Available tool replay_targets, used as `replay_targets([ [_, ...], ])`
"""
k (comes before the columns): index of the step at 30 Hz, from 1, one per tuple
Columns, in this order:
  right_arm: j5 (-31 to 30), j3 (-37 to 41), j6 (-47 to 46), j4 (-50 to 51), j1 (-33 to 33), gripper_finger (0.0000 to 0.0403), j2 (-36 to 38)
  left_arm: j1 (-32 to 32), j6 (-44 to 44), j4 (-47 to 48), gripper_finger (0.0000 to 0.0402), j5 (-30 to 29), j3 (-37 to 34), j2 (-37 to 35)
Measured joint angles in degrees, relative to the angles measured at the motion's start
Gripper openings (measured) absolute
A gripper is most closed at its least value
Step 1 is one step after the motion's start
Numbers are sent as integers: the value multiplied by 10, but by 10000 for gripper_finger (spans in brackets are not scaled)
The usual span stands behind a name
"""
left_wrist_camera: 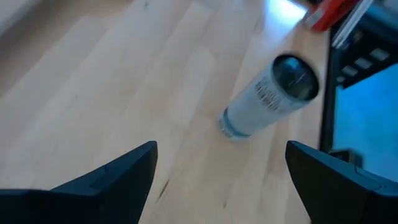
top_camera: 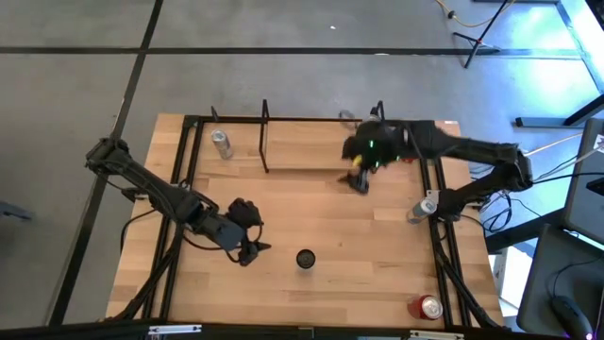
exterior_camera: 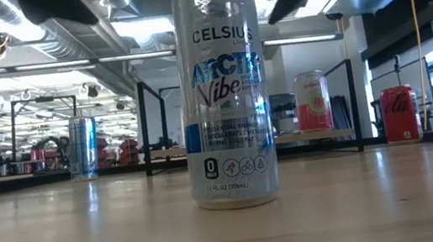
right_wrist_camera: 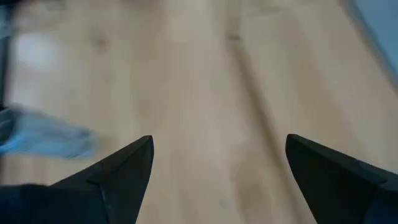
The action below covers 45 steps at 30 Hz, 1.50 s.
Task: Place canned beverage on shelf
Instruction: Put the right white and blue soda can on the shelf
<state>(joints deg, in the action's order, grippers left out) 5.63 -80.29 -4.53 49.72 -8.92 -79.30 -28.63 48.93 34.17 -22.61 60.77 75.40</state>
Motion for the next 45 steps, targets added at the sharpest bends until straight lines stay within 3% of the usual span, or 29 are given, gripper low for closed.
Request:
replay_targets([
  [8,-2,127,-44,-220,176,349,-4,-10,-19,-44,341,26,0,74],
  [13,-8,205,-71,-389,244,349,-4,-10,-43,-110,341,26,0,116],
  [17,-47,235,-92,-492,281,349,-16,-6,-52,-144,341,24,0,146],
  [27,-61,236,-92,-596,315,349,-113,23,-87,-223,341,15,0,193],
  [40,-74,236,-117,-633,315,346,-193,29,-92,-230,341,7,0,193],
  [43,-80,236,-122,-634,314,317,-198,29,-90,-234,341,7,-1,193],
  [45,-82,236,-121,-634,315,276,-199,29,-88,-235,341,10,-1,191],
])
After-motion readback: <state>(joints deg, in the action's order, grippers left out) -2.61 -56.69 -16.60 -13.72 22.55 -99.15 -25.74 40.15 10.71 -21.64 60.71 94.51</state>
